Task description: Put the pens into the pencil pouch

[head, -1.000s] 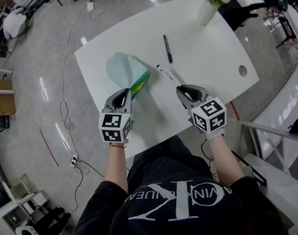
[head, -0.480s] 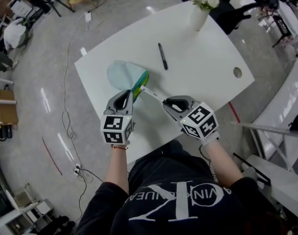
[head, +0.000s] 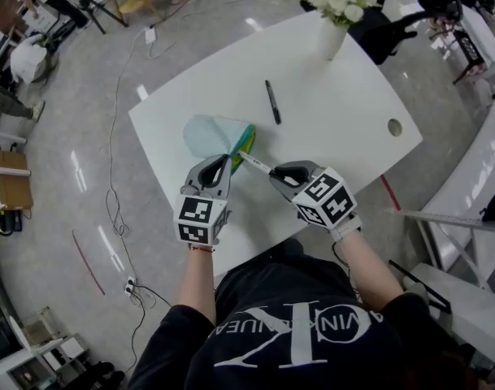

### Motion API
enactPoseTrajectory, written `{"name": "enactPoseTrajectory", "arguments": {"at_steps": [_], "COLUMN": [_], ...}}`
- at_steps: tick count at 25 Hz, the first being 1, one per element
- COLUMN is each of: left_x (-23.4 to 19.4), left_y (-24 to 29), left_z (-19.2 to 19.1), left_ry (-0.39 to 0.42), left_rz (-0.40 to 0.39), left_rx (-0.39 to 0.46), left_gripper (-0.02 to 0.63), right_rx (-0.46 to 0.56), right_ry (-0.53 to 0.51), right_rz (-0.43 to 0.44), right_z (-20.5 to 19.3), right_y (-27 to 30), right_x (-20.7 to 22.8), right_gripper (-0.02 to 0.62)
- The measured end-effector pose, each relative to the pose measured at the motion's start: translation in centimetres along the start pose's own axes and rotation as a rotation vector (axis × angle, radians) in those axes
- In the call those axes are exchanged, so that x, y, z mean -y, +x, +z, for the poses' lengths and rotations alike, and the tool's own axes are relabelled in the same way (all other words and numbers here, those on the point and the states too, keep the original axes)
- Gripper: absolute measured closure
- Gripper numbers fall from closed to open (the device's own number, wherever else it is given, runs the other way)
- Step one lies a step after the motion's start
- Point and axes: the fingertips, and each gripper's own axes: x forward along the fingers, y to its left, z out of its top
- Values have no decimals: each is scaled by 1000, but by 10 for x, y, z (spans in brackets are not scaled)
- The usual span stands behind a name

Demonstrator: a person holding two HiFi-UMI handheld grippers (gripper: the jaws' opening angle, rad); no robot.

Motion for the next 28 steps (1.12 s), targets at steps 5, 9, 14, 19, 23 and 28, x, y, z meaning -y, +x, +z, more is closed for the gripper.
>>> {"name": "enactPoseTrajectory", "arguments": {"at_steps": [5, 9, 14, 19, 23, 28], "left_x": [10, 10, 5, 20, 29, 35], "left_y": [-2, -4, -9, -11, -12, -15], "left_z": [1, -2, -4, -2, -4, -5], "left_ry": [56, 79, 99, 159, 175, 176], "left_rz": [-40, -37, -23, -94, -139, -176], "left_rx": [-5, -22, -26, -9, -9, -3], "left_gripper": [598, 598, 598, 598, 598, 598], "right_rx": [-12, -29, -52, -64, -74, -72], "right_ry": [-13, -53, -91, -126, -151, -166], "right_rz": [14, 51, 84, 82, 80, 80], "right_z": [5, 8, 11, 17, 22, 31], "right_y": [4, 5, 5, 8, 15, 22], "right_x": [-2, -8, -12, -11, -15, -18], "right_gripper": [511, 511, 511, 511, 511, 511]}}
